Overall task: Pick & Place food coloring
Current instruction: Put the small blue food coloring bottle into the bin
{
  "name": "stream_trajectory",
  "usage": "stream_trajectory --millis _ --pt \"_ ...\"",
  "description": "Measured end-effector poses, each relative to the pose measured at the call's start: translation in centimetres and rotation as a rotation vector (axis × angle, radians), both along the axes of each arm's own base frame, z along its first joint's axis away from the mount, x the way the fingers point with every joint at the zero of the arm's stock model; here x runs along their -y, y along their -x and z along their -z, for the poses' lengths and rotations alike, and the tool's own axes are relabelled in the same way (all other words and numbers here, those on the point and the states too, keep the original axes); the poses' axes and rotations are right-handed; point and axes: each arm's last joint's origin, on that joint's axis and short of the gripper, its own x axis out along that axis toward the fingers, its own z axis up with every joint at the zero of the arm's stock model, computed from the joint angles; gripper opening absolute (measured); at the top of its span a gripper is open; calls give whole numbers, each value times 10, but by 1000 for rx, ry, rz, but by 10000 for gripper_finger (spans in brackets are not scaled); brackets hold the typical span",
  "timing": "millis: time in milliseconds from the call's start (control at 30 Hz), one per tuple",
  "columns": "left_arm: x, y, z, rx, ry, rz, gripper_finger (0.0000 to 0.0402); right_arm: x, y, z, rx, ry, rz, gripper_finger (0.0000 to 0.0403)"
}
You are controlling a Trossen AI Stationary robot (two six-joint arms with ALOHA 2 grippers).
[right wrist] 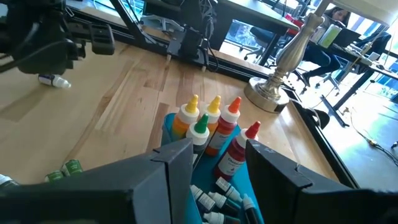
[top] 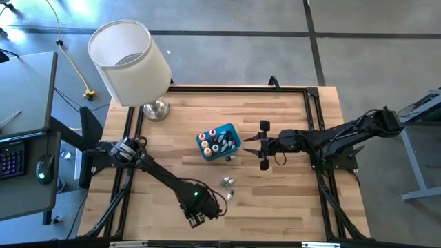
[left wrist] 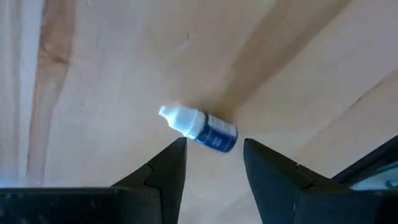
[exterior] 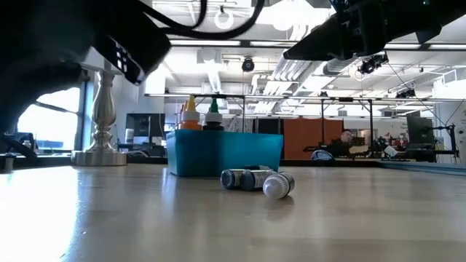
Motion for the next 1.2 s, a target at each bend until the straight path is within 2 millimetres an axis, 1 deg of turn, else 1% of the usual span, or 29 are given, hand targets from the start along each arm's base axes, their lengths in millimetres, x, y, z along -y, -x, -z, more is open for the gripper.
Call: stream_trajectory --millis 167,233,400,567,633,767,900,1200 --pt "5 3 1 18 -59 -48 156 0 0 0 0 0 0 142" --pt "4 3 1 12 -63 -87 156 0 0 0 0 0 0 142" --pt "5 3 1 1 -56 -115 156 0 0 0 0 0 0 142" --pt "3 1 0 -106 -10 -357 156 0 0 0 0 0 0 142" --pt "2 1 0 -126 -9 -412 156 0 0 0 0 0 0 142" --pt "2 1 0 -125 -37 -489 156 0 0 0 0 0 0 142" --pt "3 -2 1 -82 -65 -584 156 0 0 0 -1 -1 -4 142" --pt "4 -4 5 -71 -77 -620 156 0 0 0 -1 -1 -4 142"
